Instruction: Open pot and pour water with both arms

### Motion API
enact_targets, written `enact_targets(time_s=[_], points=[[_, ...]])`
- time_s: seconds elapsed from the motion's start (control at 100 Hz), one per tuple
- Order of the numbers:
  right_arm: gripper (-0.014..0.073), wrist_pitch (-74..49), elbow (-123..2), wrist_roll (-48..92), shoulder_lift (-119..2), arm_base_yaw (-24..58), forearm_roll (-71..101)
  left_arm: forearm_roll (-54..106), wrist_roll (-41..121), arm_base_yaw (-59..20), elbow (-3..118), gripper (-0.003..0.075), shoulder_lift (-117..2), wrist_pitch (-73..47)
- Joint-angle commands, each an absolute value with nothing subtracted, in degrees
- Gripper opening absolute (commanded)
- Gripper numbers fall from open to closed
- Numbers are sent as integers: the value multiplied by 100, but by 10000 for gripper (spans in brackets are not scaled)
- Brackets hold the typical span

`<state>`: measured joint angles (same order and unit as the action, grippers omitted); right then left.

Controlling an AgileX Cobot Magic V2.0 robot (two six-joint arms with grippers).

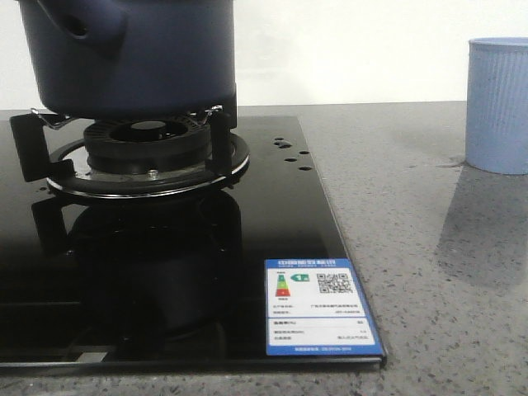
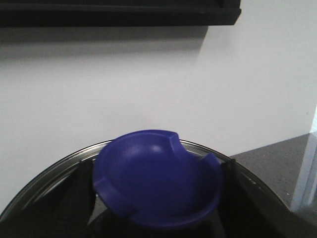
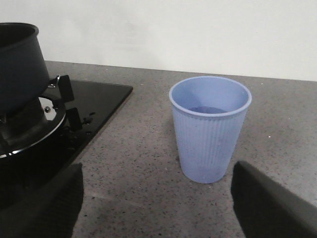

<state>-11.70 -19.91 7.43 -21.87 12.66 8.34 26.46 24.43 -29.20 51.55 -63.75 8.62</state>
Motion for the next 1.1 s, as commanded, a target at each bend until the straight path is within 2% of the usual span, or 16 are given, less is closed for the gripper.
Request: enact_targets(time_s=[0.0,0.31,0.55,1.09], points=[[554,-353,-1983,784,-2317,1283,415,2572,2431,-2767,5373,330,-6121,1459],[554,890,-1853,784,-3433,1219,390,2572,2431,-2431,5373,330,-5860,1413],[554,1762,-1853,784,-4530,1016,1152,2572,2431,-2173,5373,330,-5834,1336],[554,3977,-1865,439,-6696,1016,1130,2572,2431,-2163,5373,330,-5834,1385]])
